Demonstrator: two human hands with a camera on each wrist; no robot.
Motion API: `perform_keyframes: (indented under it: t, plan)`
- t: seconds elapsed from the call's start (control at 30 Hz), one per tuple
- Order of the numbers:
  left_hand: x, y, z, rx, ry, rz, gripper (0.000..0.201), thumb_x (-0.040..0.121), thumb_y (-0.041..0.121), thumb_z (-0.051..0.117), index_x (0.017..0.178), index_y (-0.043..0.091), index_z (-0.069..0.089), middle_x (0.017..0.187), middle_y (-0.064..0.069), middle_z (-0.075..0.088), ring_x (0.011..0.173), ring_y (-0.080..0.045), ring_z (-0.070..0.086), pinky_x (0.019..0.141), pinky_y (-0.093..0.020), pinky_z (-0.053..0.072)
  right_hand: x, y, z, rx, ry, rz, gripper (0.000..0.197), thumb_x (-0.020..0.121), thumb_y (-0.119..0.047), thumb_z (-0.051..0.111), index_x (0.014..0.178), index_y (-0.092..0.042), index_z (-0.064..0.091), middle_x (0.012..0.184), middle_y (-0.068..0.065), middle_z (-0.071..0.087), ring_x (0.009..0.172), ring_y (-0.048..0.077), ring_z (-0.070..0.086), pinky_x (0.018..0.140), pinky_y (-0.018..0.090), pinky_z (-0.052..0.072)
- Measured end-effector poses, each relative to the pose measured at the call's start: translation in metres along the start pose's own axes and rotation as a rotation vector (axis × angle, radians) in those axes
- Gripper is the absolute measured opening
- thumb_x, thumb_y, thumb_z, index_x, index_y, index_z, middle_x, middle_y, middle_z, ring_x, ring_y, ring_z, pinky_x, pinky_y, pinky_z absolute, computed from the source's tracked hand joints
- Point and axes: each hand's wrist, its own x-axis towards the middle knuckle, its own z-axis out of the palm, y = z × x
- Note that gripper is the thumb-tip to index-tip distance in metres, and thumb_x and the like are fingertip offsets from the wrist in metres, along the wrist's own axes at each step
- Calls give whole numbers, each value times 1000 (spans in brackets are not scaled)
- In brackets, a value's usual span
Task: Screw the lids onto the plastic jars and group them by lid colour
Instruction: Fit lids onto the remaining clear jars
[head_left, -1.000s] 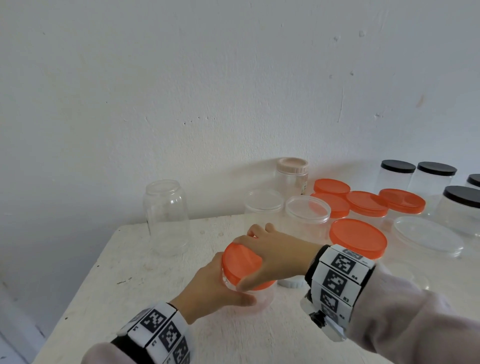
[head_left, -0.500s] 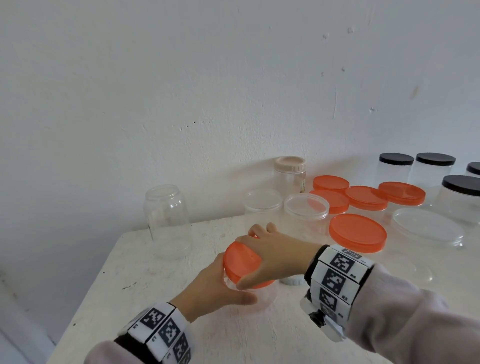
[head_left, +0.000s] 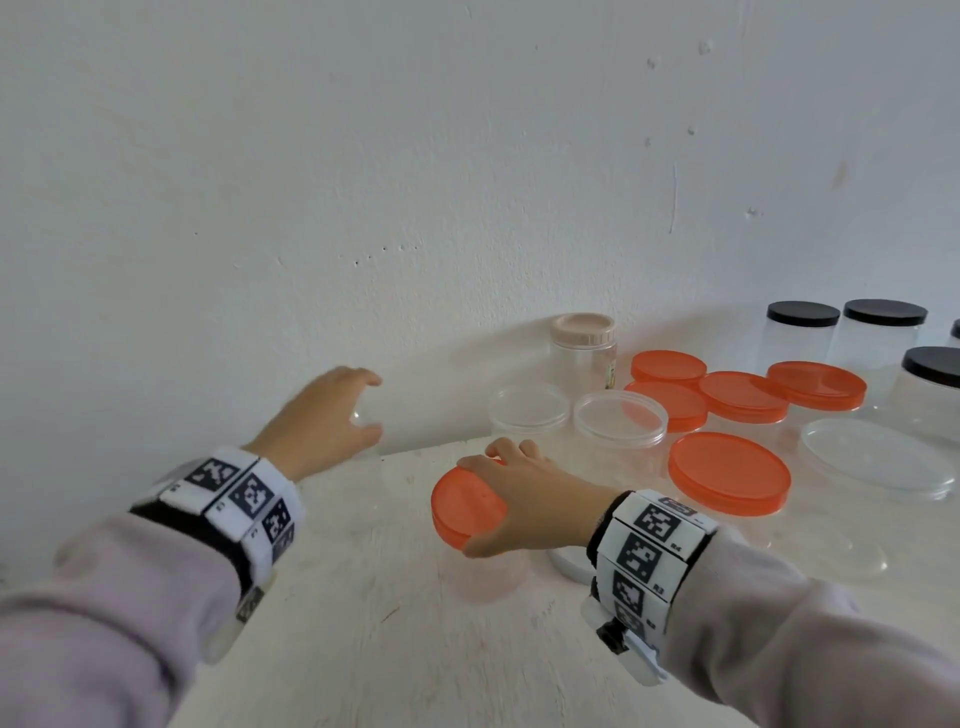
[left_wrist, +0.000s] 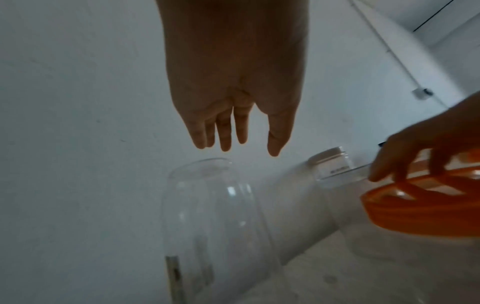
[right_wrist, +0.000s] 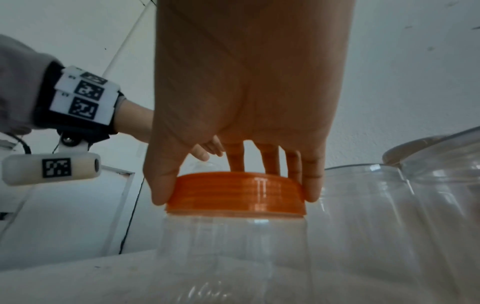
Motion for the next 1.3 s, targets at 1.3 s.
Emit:
perform_keyframes:
  t: [1.3]
  plan:
    - [-77,-1,-56,-420,-81,-429,97,46,85,67,124,34,42,126,1,47,107,-13,54,73,-30,46,-39,51,5,-213,-413,281,92,74,-36,78,148,-35,23,138,-4,36,127,23,39,98,44,44]
